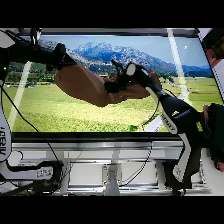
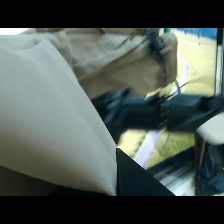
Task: Fold the clothes and pants, and hang the long-sleeved shirts on hangers.
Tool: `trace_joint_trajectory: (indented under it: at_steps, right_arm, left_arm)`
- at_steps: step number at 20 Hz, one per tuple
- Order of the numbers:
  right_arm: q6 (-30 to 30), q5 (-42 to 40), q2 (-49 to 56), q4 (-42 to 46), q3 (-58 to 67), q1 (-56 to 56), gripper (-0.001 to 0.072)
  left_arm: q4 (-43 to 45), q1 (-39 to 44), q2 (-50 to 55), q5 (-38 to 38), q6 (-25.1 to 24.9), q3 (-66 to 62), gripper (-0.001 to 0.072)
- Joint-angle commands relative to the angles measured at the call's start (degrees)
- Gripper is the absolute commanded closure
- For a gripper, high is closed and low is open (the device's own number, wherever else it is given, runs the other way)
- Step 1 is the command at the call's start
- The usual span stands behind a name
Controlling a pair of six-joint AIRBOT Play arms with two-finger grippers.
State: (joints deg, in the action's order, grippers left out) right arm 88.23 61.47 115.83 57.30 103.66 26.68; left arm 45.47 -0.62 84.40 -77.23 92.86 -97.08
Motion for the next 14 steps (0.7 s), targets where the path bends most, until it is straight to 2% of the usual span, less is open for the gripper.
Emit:
trace_joint_trajectory:
  at_steps: [1,6,10,14]
  right_arm:
    - [3.89,-5.88,4.07,-5.75,-0.02,4.76,0.0682]
    - [0.48,-17.16,4.94,-22.53,0.66,8.59,0.0682]
    - [0.59,-19.85,4.92,-22.86,1.68,10.84,0.0682]
    - [1.62,-14.47,4.39,-20.26,1.62,8.24,0.0682]
  left_arm:
    - [-0.09,0.02,-0.02,3.19,0.15,-0.07,0.0687]
    - [-0.35,1.57,0.17,5.27,0.15,-0.04,0.0687]
    - [-0.42,5.05,0.33,10.47,0.00,0.07,0.0686]
    - [-0.46,9.22,3.28,13.42,-0.26,0.07,0.0687]
